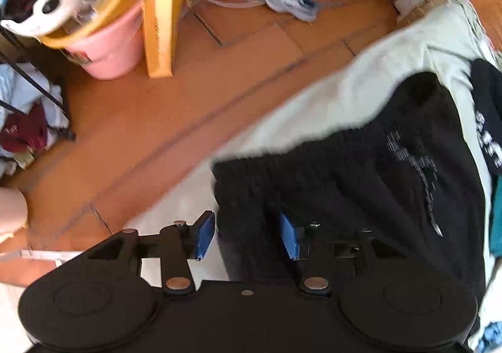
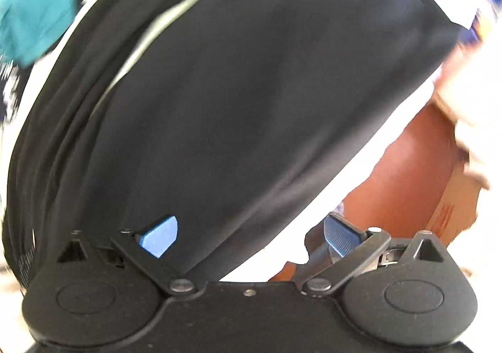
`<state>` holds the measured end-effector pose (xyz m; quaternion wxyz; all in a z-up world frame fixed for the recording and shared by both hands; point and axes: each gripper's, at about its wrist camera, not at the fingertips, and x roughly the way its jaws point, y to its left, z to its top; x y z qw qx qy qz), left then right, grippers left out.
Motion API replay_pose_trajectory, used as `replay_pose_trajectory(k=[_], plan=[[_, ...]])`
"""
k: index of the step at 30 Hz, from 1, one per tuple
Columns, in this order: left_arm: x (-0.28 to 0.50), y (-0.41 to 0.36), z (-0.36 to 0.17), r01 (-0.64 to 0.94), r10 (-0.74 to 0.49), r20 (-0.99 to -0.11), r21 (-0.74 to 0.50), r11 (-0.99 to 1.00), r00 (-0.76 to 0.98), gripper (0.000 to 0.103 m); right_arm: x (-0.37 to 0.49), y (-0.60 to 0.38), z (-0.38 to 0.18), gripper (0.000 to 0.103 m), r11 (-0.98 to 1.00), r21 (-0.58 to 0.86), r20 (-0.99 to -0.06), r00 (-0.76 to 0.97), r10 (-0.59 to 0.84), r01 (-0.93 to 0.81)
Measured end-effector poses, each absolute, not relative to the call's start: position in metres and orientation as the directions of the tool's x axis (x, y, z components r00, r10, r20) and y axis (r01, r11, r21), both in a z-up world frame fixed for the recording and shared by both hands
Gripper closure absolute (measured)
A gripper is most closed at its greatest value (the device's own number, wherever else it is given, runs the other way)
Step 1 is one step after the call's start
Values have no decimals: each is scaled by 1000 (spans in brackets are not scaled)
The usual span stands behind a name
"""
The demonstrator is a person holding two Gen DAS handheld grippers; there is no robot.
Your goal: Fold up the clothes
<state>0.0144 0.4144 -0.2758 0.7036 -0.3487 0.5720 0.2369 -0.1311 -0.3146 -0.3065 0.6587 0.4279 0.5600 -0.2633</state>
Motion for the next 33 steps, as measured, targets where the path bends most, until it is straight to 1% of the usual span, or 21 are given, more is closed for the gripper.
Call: replay_pose_trajectory(k=[3,4,5,6,7,8,9,10,11,12,13,14,18,21,22,28,29,30,31,32,33], plan=[[23,396,-286,-708,-88,-978,-197,678,188,53,-143,-322,-322,2,421,289,-957,255,137,860],[25,392,-288,-704,-91,-979,-195,683,183,53,-147,-325,-330,9,386,313,-949,277,147,868],[29,385,-289,-699,-78,-983,-174,693,168,53,-147,-325,-335,21,369,328,-944,290,156,870],[34,377,-289,-694,-62,-986,-151,703,152,53,-145,-325,-339,29,366,334,-942,295,161,869],[38,370,-289,-691,-49,-989,-135,710,142,54,-144,-325,-342,44,362,340,-940,300,165,868],[42,365,-288,-686,-30,-991,-113,719,131,56,-142,-325,-343,53,361,348,-937,308,167,865],[44,360,-287,-676,-5,-993,-85,732,120,61,-141,-325,-344,56,362,353,-935,313,168,862],[47,355,-285,-664,21,-994,-56,746,108,67,-138,-325,-343,65,383,344,-939,303,166,857],[49,350,-283,-651,48,-994,-27,758,97,84,-136,-324,-343,78,401,335,-942,293,164,853],[50,346,-280,-640,79,-993,3,769,90,97,-137,-325,-341,83,412,327,-945,286,159,850],[50,342,-277,-627,111,-990,34,778,84,98,-138,-325,-339,91,420,320,-947,281,154,849],[47,342,-275,-622,120,-990,46,781,77,98,-141,-326,-335,95,413,320,-947,284,149,852],[31,350,-266,-619,124,-991,67,782,49,98,-152,-326,-322,98,411,319,-948,282,149,854],[28,351,-263,-598,115,-993,75,798,29,98,-161,-325,-314,99,422,273,-962,234,143,864],[29,349,-263,-590,114,-993,78,804,24,98,-165,-325,-313,101,418,257,-966,219,139,871],[31,337,-266,-517,111,-994,104,849,-18,97,-164,-322,-317,100,447,199,-978,150,142,872],[34,336,-266,-507,99,-995,96,857,-22,93,-158,-320,-316,99,469,199,-978,143,152,861],[36,336,-265,-494,85,-996,88,865,-27,85,-153,-318,-314,98,494,178,-982,126,137,851],[36,337,-264,-483,90,-995,95,871,-34,82,-145,-315,-308,81,537,121,-992,86,90,835],[36,339,-262,-488,67,-997,74,870,-33,72,-141,-313,-308,63,539,100,-995,69,78,837],[36,341,-260,-496,39,-999,49,867,-31,58,-143,-316,-305,58,529,91,-996,64,70,844]])
